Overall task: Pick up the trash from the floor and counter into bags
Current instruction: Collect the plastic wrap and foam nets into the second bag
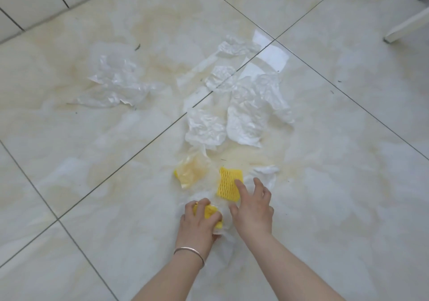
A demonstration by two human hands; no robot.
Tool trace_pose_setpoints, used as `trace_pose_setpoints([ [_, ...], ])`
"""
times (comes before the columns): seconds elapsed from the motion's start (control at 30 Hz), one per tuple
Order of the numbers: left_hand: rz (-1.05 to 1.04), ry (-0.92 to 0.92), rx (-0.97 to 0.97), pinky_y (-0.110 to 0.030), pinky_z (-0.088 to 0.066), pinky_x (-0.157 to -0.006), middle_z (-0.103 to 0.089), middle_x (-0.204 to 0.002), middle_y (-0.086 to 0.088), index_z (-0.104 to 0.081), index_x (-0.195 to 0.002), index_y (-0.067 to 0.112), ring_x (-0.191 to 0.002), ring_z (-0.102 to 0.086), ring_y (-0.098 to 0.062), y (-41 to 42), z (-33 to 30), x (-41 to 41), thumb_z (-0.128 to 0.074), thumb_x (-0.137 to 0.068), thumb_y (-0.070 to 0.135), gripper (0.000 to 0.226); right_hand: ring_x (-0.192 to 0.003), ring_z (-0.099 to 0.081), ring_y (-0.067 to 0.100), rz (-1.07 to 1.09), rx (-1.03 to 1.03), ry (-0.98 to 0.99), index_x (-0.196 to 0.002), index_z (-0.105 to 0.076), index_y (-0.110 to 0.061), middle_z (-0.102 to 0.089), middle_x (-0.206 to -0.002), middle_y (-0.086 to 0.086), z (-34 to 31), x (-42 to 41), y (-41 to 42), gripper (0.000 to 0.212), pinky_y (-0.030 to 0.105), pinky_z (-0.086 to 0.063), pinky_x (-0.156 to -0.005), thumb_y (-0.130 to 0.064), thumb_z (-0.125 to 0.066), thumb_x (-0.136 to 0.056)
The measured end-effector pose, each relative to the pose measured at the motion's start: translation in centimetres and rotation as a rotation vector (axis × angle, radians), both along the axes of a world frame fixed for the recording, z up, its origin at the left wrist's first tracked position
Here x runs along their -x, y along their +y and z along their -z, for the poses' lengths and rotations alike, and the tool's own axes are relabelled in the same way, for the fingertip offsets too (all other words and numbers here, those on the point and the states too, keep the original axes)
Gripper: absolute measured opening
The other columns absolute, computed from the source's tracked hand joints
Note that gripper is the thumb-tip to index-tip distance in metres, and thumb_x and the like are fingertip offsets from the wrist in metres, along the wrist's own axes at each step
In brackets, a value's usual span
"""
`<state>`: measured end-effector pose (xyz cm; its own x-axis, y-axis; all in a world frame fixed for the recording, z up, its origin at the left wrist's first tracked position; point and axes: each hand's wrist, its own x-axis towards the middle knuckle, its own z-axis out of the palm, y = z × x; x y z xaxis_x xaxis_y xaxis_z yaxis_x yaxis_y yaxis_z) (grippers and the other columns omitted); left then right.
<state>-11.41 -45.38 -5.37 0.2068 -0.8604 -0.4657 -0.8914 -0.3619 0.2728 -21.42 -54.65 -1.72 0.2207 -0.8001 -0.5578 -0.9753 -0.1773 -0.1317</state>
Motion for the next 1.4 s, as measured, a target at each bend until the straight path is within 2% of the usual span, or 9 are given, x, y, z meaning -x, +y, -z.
trace_pose_setpoints([
  [0.17,0.037,-0.009,0.185,-0.026,-0.045,-0.042,-0.041,-0.085,-0.001,-0.047,-0.075,0.028,-0.069,-0.043,-0.023,-0.4,1.4,-0.2,-0.039,-0.063,0.023,0.014,-0.142,-0.011,0.028,0.021,-0.028,-0.010,-0.144,-0.020,-0.041,-0.006,-0.156,0.004,0.9,-0.6,-0.6,0.058,0.045,-0.039,-0.101,-0.044,-0.047,-0.093],
  [0.33,0.041,0.060,-0.116,-0.036,-0.039,-0.083,-0.044,-0.117,-0.011,-0.047,-0.117,0.015,-0.108,-0.049,-0.029,-1.7,-0.2,-1.3,-0.038,-0.094,0.016,0.025,-0.130,-0.026,0.026,0.010,0.023,0.037,-0.140,-0.028,-0.036,-0.020,-0.148,0.002,1.3,-1.2,-0.8,0.055,0.040,-0.044,-0.091,-0.041,-0.052,-0.091],
  [0.57,-0.019,0.335,0.211,-0.028,-0.036,-0.048,-0.057,-0.086,-0.011,-0.037,-0.089,0.027,-0.062,-0.059,-0.036,-1.7,-1.7,-2.4,-0.037,-0.074,0.028,0.015,-0.103,-0.046,0.026,0.016,0.009,-0.218,-0.107,-0.055,-0.011,-0.046,-0.118,0.006,2.5,-2.2,0.0,0.023,0.026,-0.032,-0.074,-0.003,-0.047,-0.087],
  [0.63,-0.069,0.398,0.294,-0.028,-0.041,-0.047,-0.062,-0.082,-0.008,-0.038,-0.092,0.030,-0.059,-0.062,-0.031,-1.9,-2.1,-2.9,-0.037,-0.069,0.031,0.023,-0.097,-0.050,0.027,0.031,-0.002,-0.244,-0.101,-0.056,-0.010,-0.048,-0.111,0.007,2.7,-2.3,0.0,0.021,0.027,-0.030,-0.068,-0.001,-0.048,-0.083],
  [0.77,-0.223,0.386,0.151,-0.032,-0.048,-0.084,-0.056,-0.126,-0.003,-0.012,-0.138,0.050,-0.106,-0.061,-0.029,-4.3,-2.6,-4.8,-0.058,-0.080,0.035,0.076,-0.096,-0.052,0.028,0.062,-0.003,-0.265,-0.100,-0.056,-0.010,-0.048,-0.107,0.007,3.0,-2.3,0.1,0.019,0.029,-0.031,-0.065,-0.002,-0.048,-0.084],
  [1.0,-0.451,0.231,-0.087,-0.029,-0.044,-0.069,-0.061,-0.094,-0.013,0.031,-0.139,0.038,-0.086,-0.062,-0.030,-8.7,-1.8,-7.3,-0.073,-0.074,0.034,0.122,-0.096,-0.051,0.029,0.097,-0.023,-0.264,-0.097,-0.054,-0.009,-0.047,-0.106,0.006,3.1,-2.5,0.0,0.018,0.029,-0.029,-0.066,-0.003,-0.047,-0.081],
  [1.1,-0.469,0.193,-0.109,-0.030,-0.045,-0.068,-0.058,-0.089,-0.011,0.031,-0.136,0.046,-0.077,-0.057,-0.027,-10.6,-1.6,-8.7,-0.075,-0.071,0.038,0.124,-0.098,-0.050,0.027,0.086,-0.044,-0.260,-0.096,-0.053,-0.011,-0.044,-0.101,0.003,3.2,-2.6,-0.1,0.020,0.029,-0.029,-0.066,-0.002,-0.046,-0.080],
  [1.23,-0.456,0.133,-0.195,-0.036,-0.049,-0.083,-0.059,-0.116,-0.014,0.018,-0.140,0.050,-0.104,-0.061,-0.032,-12.5,-1.3,-10.7,-0.075,-0.068,0.043,0.117,-0.099,-0.050,0.025,0.068,-0.063,-0.246,-0.099,-0.053,-0.013,-0.034,-0.095,-0.005,3.4,-2.6,-0.5,0.023,0.027,-0.028,-0.066,-0.002,-0.045,-0.080],
  [1.4,-0.476,0.070,-0.079,-0.034,-0.047,-0.080,-0.064,-0.109,-0.014,-0.026,-0.139,0.039,-0.103,-0.061,-0.032,-13.1,-0.9,-11.4,-0.059,-0.083,0.035,0.065,-0.102,-0.049,0.023,0.064,-0.083,-0.248,-0.101,-0.053,-0.014,-0.031,-0.095,-0.007,3.4,-2.6,-0.7,0.023,0.026,-0.029,-0.066,-0.004,-0.045,-0.081],
])
